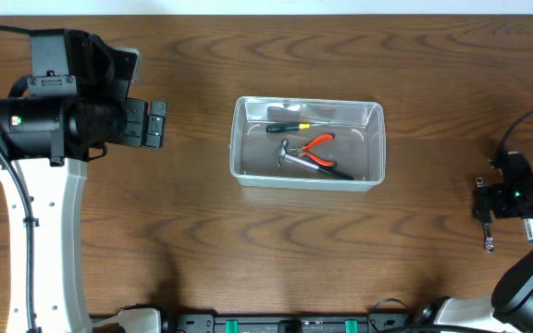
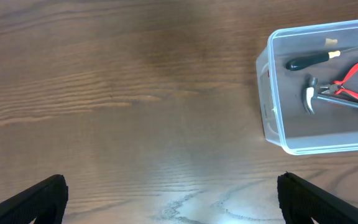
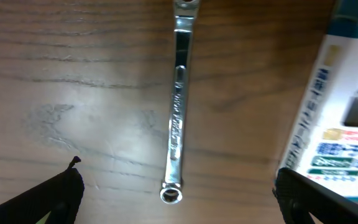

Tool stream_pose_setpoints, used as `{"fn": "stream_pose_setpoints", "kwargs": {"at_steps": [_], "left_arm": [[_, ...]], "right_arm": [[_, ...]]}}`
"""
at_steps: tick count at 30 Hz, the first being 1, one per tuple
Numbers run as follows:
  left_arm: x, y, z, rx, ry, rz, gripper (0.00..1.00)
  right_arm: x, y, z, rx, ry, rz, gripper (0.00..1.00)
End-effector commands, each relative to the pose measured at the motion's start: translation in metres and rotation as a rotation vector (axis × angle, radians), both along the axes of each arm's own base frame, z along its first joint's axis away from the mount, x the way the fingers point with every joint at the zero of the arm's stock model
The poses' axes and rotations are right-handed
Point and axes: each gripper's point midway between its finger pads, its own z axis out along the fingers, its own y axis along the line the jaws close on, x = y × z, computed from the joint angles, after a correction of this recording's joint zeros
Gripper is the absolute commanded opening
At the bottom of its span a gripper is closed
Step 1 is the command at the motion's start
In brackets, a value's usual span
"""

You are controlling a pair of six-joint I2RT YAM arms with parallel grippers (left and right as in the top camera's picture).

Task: Pack container
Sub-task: 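Lower the right gripper toward the silver wrench and align to grasp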

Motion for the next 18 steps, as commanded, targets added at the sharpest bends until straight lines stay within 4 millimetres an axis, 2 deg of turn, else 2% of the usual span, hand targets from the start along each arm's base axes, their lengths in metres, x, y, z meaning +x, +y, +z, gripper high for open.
{"fn": "stream_pose_setpoints", "kwargs": {"at_steps": [1,9,18], "left_arm": [[0.000,0.001,0.004,0.007,-0.011,0.007,0.98],[0.000,0.001,0.004,0.007,-0.011,0.007,0.98],[0.000,0.001,0.004,0.007,-0.011,0.007,0.98]], "right_arm": [[0.000,0.005,-0.013,0.046,0.015,-0.022,0.99],[0.003,0.003,-0.029,0.061,0.036,-0.022,0.99],[0.005,-0.002,-0.038,0.046,0.045,-0.023,0.99]]}}
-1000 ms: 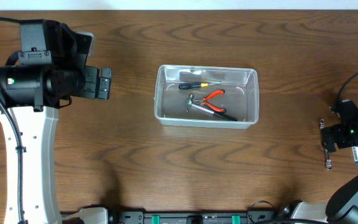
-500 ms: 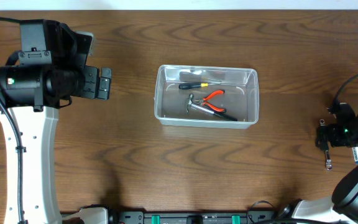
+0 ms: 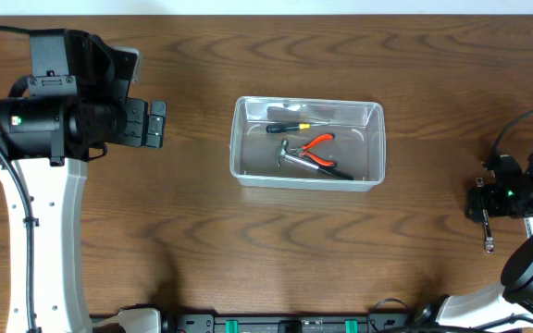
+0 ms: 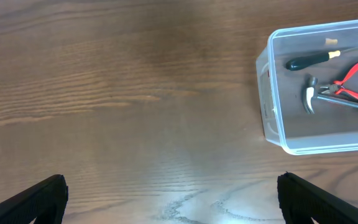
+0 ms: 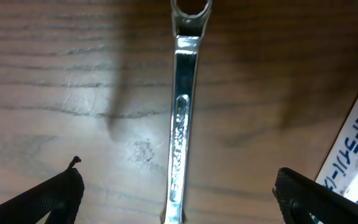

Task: Pack container
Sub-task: 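Lower the right gripper toward the silver wrench and align to grasp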

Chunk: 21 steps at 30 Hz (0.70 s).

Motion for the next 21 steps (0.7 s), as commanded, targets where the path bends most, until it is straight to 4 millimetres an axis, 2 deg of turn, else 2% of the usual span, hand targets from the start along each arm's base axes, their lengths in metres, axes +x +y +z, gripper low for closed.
{"fn": "stream_pose_setpoints", "kwargs": {"at_steps": [1,12,21], "left_arm": [[0.000,0.001,0.004,0.008,-0.011,0.006,0.98],[0.000,0.001,0.004,0.008,-0.011,0.007,0.98],[0.000,0.001,0.004,0.008,-0.010,0.006,0.98]], "right_arm": [[-0.001,-0.002,-0.007,-0.003,0.011,-0.019,0.99],[0.008,-0.009,-0.012,-0.024,-0.016,-0.049,0.99],[0.001,-0.004,-0.022,-0.004,0.015,-0.057,0.99]]}}
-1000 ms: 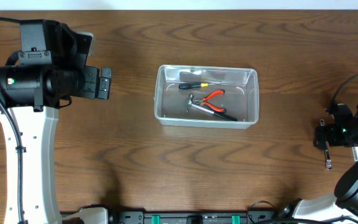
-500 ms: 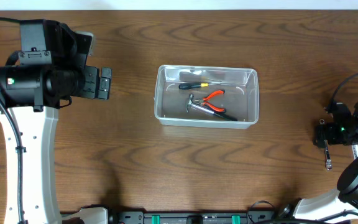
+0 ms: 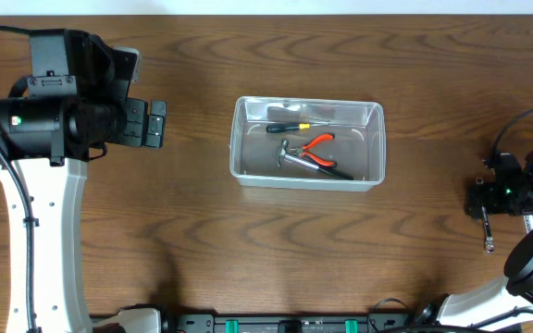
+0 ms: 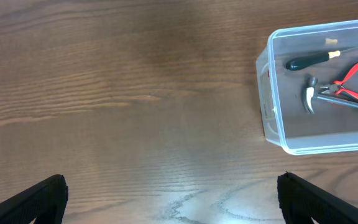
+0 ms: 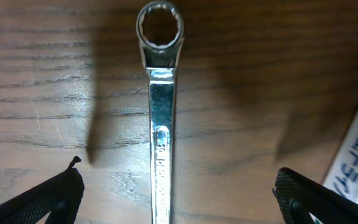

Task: Pack container
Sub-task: 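Lower the right gripper toward the silver wrench and align to grasp, then close the right gripper on the silver wrench shaft and lift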

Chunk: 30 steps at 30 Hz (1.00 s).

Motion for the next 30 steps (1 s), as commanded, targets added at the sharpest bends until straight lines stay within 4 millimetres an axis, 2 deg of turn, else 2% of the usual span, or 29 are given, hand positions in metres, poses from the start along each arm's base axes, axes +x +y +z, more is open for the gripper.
{"fn": "stream_pose_setpoints", "kwargs": {"at_steps": [1,9,22,27,30], "left_arm": [[-0.0004,0.0007,0.0036,0.007,-0.011,0.007,0.98],[-0.0003,0.0007,0.0037,0.007,-0.011,0.007,0.98],[-0.0003,0.0007,0.0037,0.007,-0.011,0.007,0.98],[-0.0003,0.0008,0.0037,0.008,-0.011,0.007,0.98],[-0.0003,0.0008,0.0037,0.008,-0.011,0.007,0.98]], "right_arm": [[-0.0080,0.0039,-0.0081,0.015,0.027,-0.028,0.99],[-0.0139,0.0079,-0.0145,0.022,0.038,-0.028,0.99],[-0.0128,0.0026,-0.0147,-0.006,0.037,-0.027,0.98],[-0.0139,0.0008,-0.0146,-0.016,0.043,-0.027,0.84],[-0.0139,0.0008,-0.0146,-0.016,0.043,-0.027,0.65]]}}
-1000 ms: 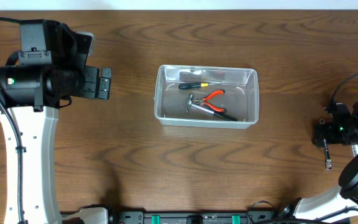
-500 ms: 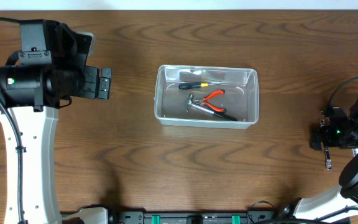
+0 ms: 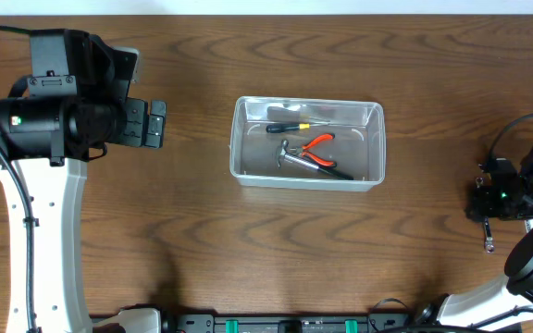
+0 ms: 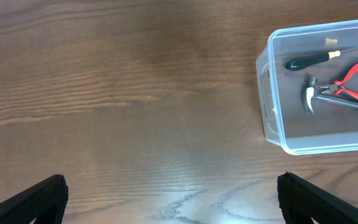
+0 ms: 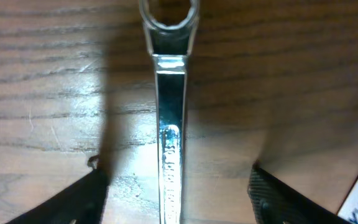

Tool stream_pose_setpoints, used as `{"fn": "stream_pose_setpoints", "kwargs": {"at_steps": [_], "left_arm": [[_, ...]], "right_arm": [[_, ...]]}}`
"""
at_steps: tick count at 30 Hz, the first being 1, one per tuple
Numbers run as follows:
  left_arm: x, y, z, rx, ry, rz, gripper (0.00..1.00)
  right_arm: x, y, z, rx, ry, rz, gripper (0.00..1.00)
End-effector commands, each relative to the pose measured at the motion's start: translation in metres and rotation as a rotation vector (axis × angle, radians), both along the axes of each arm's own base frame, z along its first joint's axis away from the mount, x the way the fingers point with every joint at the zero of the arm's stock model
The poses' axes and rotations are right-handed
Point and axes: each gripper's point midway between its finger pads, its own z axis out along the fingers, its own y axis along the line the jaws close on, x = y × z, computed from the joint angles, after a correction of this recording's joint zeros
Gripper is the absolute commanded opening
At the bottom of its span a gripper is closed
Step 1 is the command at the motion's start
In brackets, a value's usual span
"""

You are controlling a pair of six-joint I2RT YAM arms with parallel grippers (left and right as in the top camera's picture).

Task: Pack container
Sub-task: 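Close the right gripper on the silver wrench shaft and lift, then carry the wrench left and lower it into the clear container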

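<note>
A clear plastic container point(image 3: 307, 142) sits mid-table holding a black-handled screwdriver point(image 3: 285, 127), red-handled pliers point(image 3: 320, 148) and a small hammer point(image 3: 292, 157). A chrome wrench point(image 5: 169, 118) lies flat on the wood at the far right; only its lower end point(image 3: 489, 242) shows overhead. My right gripper point(image 5: 174, 202) is low over it, open, one finger on each side of the shaft, not touching. My left gripper point(image 4: 173, 199) hangs open over bare wood left of the container point(image 4: 319, 93).
A white and blue printed packet lies just right of the wrench. The left arm's white column point(image 3: 40, 231) stands along the table's left side. Cables run along the front edge.
My right gripper has come lower over the wrench and its fingers stand closer together around the shaft. The left arm and the container have not changed.
My right gripper was open high above the wrench with the packet beside it. At each later moment the wrench filled more of the wrist view and its ring end came into sight. Now the fingers straddle the shaft. The left arm stayed still.
</note>
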Motion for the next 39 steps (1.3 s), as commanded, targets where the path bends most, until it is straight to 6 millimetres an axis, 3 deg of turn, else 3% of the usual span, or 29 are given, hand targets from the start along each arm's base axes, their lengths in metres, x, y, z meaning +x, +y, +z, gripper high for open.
{"fn": "stream_pose_setpoints", "kwargs": {"at_steps": [1,7,14,23,27,33,36,39], "left_arm": [[0.000,0.001,0.004,0.008,-0.011,0.007,0.98],[0.000,0.001,0.004,0.007,-0.011,0.007,0.98],[0.000,0.001,0.004,0.008,-0.011,0.007,0.98],[0.000,0.001,0.004,0.007,-0.011,0.007,0.98],[0.000,0.001,0.004,0.007,-0.011,0.007,0.98],[0.000,0.001,0.004,0.008,-0.011,0.007,0.98],[0.000,0.001,0.004,0.007,-0.012,0.007,0.98],[0.000,0.001,0.004,0.007,-0.012,0.007,0.98]], "right_arm": [[-0.007,-0.003,-0.005,-0.018,0.027,-0.008,0.60],[-0.007,-0.002,-0.005,-0.017,0.028,-0.009,0.36],[-0.008,-0.002,-0.005,-0.016,0.030,-0.019,0.30],[-0.006,-0.003,-0.004,-0.020,0.022,-0.034,0.01],[0.001,-0.001,-0.004,-0.012,-0.003,-0.042,0.01],[0.034,0.011,0.013,0.002,-0.078,-0.011,0.01],[0.068,0.025,0.040,0.006,-0.132,0.054,0.01],[0.102,0.054,0.080,0.032,-0.184,0.153,0.01]]}}
